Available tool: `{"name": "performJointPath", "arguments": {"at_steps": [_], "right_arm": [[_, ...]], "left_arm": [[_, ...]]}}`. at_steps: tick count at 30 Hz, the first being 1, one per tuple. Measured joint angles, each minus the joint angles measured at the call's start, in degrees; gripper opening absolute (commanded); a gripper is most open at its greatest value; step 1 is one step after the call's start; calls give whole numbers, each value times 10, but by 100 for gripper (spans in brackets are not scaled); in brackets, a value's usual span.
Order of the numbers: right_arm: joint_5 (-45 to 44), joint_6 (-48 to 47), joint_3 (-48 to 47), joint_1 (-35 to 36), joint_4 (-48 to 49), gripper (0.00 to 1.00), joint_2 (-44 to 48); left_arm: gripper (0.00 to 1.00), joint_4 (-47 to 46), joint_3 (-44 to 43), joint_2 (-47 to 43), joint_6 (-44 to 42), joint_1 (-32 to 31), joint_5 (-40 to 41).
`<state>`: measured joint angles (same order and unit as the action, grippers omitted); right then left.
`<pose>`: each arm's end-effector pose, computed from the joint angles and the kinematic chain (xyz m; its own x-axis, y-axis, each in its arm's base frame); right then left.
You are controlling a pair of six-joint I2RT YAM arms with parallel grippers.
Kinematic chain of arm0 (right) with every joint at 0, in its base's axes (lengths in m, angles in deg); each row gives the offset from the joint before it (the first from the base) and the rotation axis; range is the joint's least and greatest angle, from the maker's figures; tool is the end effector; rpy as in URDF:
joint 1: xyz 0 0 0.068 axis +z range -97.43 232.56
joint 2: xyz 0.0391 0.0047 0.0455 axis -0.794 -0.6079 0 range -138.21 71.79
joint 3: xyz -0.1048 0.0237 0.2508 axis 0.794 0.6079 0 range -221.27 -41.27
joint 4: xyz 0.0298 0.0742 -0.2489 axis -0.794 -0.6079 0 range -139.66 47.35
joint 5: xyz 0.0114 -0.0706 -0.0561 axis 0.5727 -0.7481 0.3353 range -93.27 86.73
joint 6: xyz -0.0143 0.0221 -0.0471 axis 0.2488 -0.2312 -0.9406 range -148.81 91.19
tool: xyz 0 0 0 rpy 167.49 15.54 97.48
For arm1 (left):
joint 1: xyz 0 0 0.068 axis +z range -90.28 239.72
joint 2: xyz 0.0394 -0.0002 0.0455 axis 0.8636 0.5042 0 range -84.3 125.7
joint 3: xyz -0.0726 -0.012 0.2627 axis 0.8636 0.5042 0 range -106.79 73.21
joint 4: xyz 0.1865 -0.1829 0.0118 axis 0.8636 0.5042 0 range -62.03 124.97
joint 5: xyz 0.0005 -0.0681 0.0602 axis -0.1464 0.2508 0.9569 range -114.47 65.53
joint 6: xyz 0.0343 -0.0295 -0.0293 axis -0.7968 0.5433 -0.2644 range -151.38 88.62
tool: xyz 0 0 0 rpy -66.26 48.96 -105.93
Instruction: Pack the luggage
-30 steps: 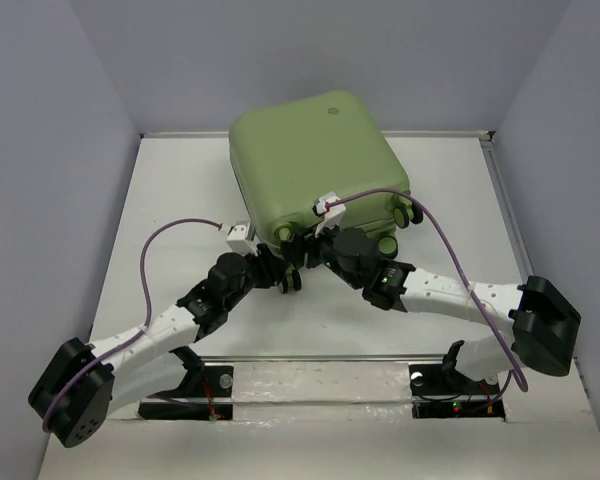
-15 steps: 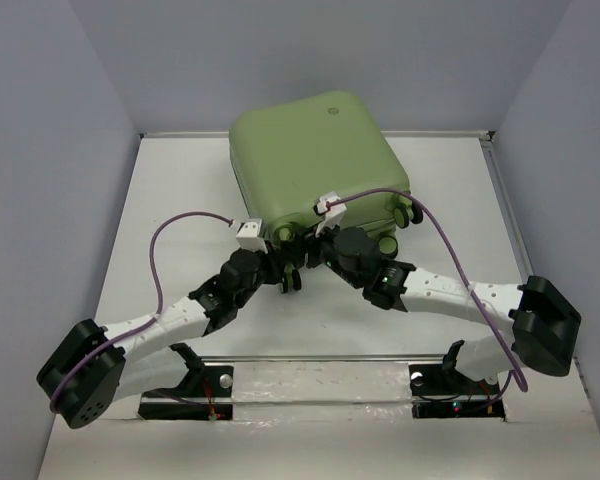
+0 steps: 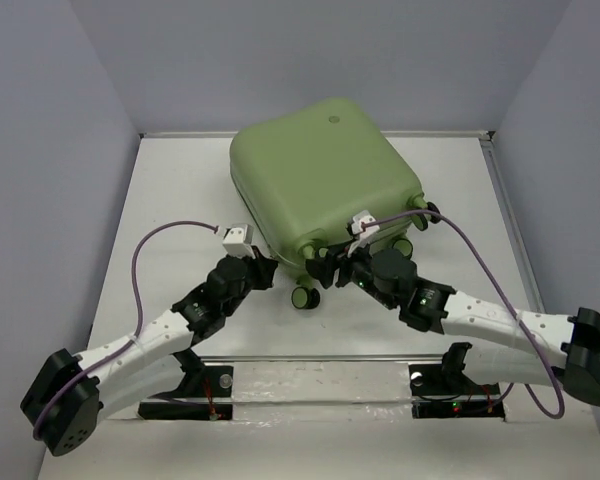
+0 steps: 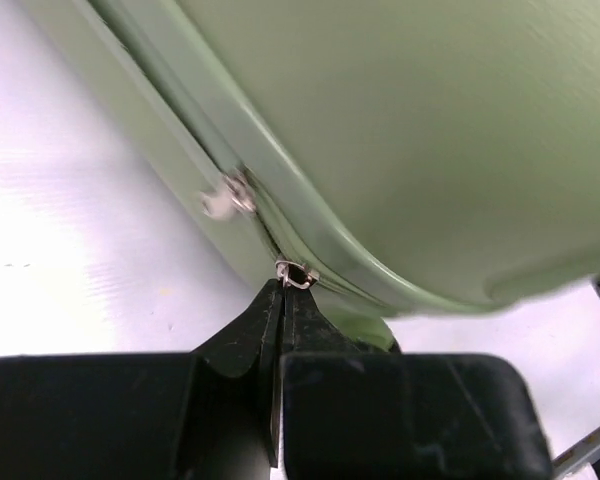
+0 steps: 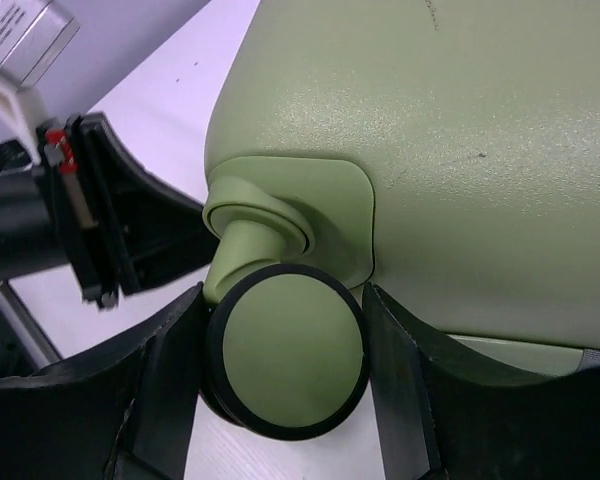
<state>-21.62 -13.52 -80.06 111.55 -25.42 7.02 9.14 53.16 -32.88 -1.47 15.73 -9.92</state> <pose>0.1438 0.2175 0.2825 -0.2478 0.0735 -0.9660 -0.6094 0.7633 0.2144 0.1514 -0.1336 0.2200 -0.3826 -0.3016 -0.8733 0.3519 0.8264 -0.4395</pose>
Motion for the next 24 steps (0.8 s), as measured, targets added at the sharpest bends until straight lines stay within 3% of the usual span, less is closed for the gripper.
{"name": "performJointPath", "arguments": {"at_steps": [6, 10, 12, 13, 15, 16, 21, 24], "right_arm": [[12, 9, 26, 15, -54, 7, 67], [19, 17, 27, 14, -58, 7, 75], [25, 21, 28, 14, -68, 7, 82], [24, 23, 28, 14, -68, 7, 82], [26, 28, 28, 9, -69, 7, 80], [28, 28, 27, 8, -67, 7, 75], [37, 29, 1, 36, -63, 7, 8], [41, 26, -21, 58, -62, 16, -26]], "left_arm": [[6, 37, 6, -32, 17, 34, -42], [6, 35, 6, -31, 28, 95, -102], [22, 35, 1, -24, 32, 137, -94], [46, 39, -2, -21, 35, 151, -83], [70, 51, -10, -26, 38, 179, -61], [99, 71, -14, -44, 42, 190, -35], [99, 142, -52, -218, 50, 200, -24], [99, 160, -129, -277, 46, 196, -30]]}}
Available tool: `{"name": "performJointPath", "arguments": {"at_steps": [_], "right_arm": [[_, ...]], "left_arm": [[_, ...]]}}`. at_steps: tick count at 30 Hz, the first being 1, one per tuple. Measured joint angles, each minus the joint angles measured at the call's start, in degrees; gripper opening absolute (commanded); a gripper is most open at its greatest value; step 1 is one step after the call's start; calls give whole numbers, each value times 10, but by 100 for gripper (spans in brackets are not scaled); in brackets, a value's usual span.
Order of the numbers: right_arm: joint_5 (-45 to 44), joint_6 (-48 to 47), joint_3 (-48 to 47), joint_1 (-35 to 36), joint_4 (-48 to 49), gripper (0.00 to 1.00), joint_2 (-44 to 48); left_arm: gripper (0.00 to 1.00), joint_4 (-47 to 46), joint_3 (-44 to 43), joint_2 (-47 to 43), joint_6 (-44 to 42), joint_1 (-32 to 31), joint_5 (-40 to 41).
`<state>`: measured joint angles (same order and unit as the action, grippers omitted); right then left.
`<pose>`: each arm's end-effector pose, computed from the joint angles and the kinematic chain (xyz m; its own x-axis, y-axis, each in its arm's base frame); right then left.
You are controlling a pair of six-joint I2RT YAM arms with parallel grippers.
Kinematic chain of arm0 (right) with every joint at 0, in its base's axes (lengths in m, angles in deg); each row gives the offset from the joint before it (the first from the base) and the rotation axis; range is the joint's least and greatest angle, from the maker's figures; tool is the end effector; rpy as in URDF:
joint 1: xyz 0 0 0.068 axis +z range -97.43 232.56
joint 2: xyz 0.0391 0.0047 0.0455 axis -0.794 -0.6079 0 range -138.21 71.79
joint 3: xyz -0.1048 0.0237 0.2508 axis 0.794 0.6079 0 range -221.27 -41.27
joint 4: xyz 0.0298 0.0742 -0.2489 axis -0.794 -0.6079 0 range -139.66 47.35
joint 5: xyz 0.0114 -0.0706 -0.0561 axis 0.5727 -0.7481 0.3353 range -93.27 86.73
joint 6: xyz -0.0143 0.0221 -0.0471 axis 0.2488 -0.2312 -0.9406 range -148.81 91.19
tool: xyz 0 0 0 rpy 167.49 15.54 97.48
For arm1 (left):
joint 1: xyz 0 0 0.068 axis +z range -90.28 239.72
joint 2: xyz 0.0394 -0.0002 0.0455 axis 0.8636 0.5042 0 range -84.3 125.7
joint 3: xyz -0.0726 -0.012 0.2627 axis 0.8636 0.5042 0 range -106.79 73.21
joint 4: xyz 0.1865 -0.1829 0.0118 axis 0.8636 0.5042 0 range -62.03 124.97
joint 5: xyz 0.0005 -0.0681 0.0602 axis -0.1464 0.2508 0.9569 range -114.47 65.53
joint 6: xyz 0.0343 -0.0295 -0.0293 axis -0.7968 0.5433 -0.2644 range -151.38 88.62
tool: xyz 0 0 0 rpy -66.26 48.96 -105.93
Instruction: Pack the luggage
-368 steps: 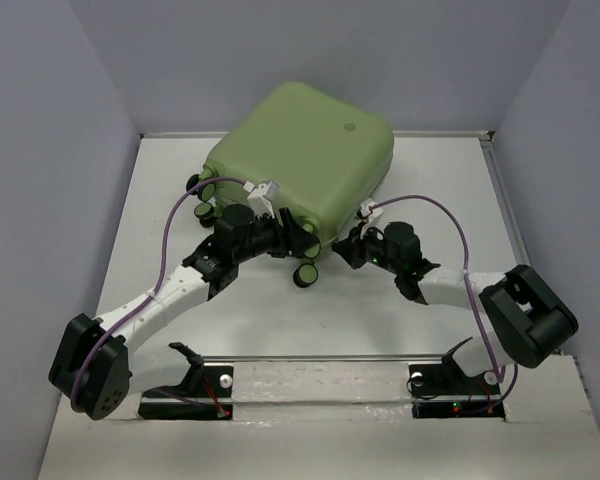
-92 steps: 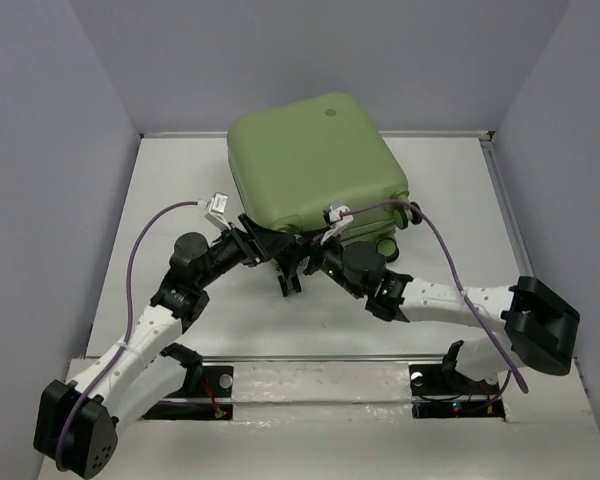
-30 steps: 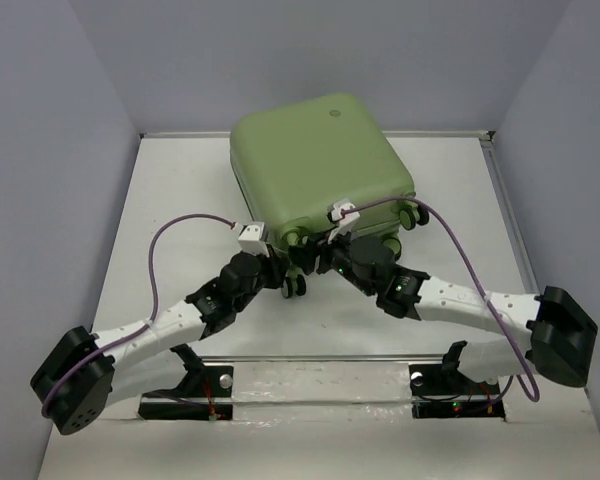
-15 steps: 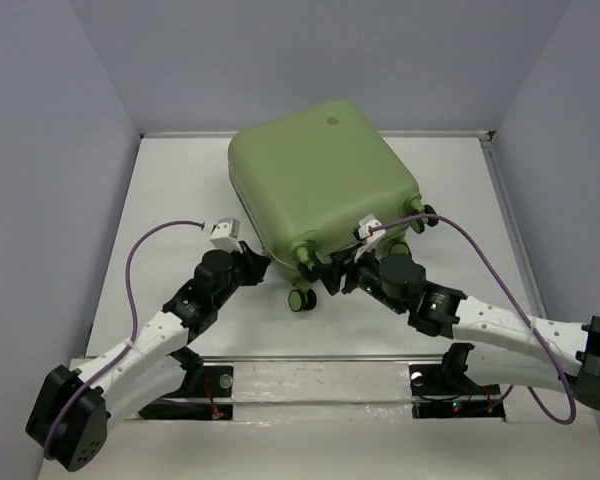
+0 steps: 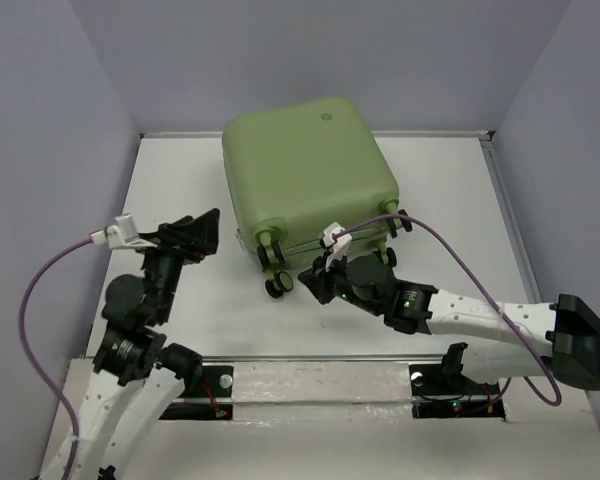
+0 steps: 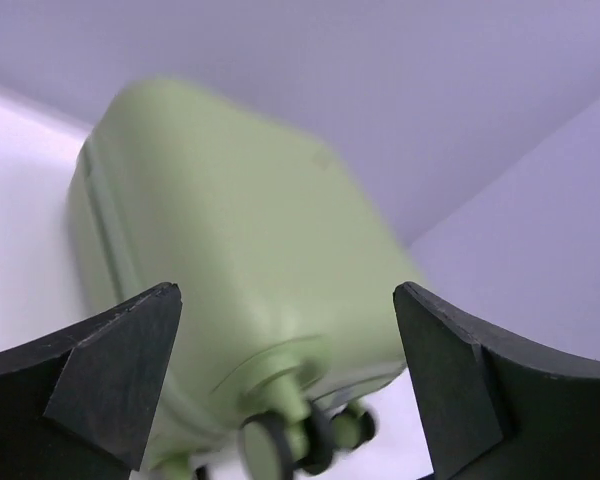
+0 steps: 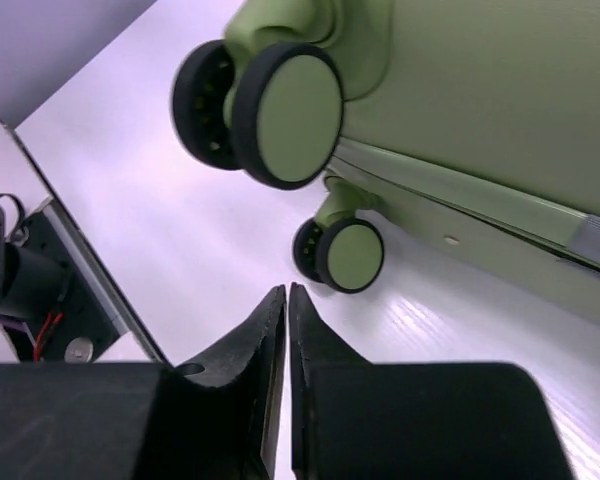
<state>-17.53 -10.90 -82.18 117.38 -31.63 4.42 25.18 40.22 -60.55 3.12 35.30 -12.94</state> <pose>0.1224 0.2398 0.2728 -0.3464 -0.0364 -0.9374 -0.7036 0.6709 0.2340 0.1096 -0.0418 0.3411 0.0278 -0.6222 -0.7824 0.2946 0.7530 -0.5884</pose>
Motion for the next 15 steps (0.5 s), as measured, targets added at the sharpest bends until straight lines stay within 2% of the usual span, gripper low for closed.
{"name": "performJointPath", "arguments": {"at_steps": [1, 3, 4, 5, 6, 15], "right_arm": [[0, -2, -7, 8, 0, 32, -6], [0, -4, -12, 15, -3, 50, -1], [-1, -4, -14, 17, -6, 66, 7], [-1, -7, -16, 17, -9, 73, 18], [-2, -7, -19, 17, -17, 98, 27], [-29, -36, -95, 16, -173, 100, 251]], "left_arm": [[99, 7, -31, -20, -4, 0, -1], [99, 19, -74, -46, -12, 0, -6], [99, 24, -92, -54, -15, 0, -8], [99, 31, -110, -58, -19, 0, -13], [99, 39, -121, -59, -23, 0, -21], [99, 159, -136, -61, -52, 0, -102]]}}
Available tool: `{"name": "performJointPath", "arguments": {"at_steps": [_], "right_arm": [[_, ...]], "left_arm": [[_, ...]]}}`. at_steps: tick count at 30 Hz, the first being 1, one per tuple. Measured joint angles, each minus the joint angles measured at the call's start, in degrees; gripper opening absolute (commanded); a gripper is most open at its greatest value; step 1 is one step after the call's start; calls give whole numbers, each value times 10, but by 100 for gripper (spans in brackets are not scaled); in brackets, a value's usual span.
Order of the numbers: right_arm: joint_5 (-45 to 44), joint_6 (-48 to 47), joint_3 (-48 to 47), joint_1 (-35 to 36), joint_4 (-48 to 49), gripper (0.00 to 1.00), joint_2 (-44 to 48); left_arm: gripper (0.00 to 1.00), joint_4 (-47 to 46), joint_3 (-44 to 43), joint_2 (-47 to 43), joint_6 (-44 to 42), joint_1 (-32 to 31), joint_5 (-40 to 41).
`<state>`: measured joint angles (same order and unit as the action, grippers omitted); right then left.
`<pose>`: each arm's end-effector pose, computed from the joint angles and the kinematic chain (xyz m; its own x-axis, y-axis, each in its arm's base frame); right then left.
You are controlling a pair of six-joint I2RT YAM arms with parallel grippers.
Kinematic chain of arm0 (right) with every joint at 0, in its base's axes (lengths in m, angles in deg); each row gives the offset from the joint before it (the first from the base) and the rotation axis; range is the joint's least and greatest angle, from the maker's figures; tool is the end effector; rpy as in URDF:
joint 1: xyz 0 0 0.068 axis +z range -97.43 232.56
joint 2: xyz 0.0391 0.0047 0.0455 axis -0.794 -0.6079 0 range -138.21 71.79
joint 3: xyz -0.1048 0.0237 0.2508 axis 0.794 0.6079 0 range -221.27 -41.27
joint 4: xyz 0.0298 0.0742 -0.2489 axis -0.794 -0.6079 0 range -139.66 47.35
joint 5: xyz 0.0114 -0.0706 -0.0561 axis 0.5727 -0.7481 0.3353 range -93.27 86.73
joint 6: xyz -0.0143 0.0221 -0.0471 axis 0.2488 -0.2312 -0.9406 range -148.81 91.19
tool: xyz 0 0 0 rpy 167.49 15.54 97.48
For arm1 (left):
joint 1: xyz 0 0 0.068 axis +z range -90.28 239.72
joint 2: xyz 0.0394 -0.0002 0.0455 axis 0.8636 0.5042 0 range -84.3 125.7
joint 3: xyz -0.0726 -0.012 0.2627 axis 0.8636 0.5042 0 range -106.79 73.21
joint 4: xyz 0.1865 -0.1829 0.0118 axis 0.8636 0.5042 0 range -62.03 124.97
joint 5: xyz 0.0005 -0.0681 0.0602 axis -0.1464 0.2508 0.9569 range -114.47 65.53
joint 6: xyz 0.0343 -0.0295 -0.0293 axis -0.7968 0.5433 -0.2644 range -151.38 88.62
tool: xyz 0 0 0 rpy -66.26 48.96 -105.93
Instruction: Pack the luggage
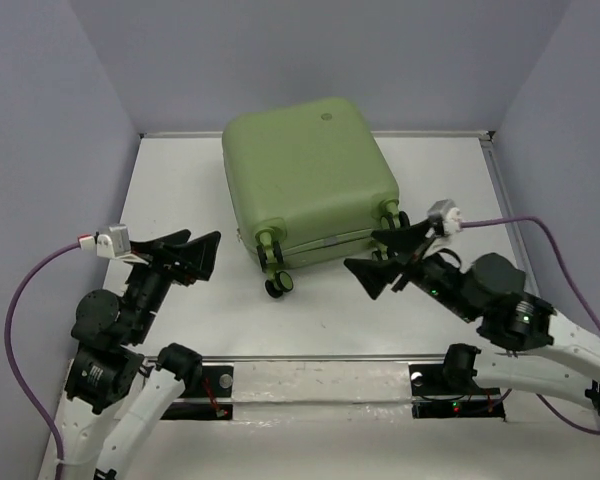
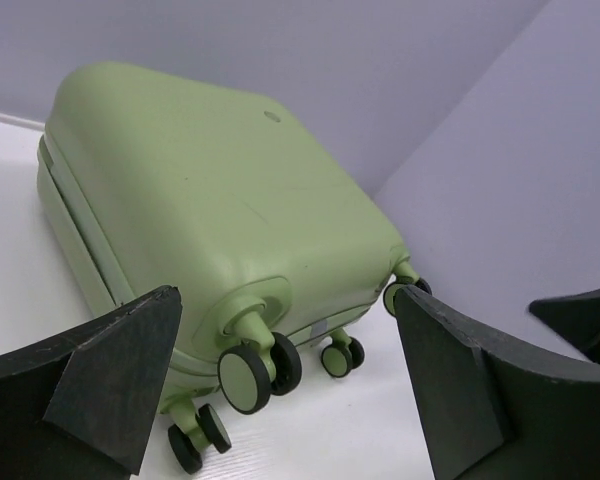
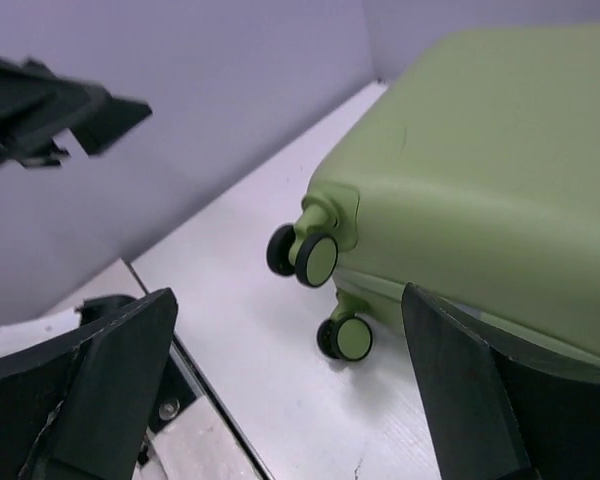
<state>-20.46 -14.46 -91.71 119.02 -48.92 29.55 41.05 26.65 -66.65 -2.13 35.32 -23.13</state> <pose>0.0761 0.1484 0.3889 -0.1748 0.1916 -0.9658 -0.7375 0.6244 0.2573 0.0544 -0.0237 0.3944 0.0250 -0.5478 -0.8362 0.4638 0.7474 -0.4757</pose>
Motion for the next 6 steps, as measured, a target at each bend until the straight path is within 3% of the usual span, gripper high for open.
{"name": "performJointPath", "arguments": {"at_steps": [6], "right_arm": [[-47, -13, -24, 0, -37, 100, 154]], "left_arm": [[99, 15, -31, -44, -28, 0, -7]]}}
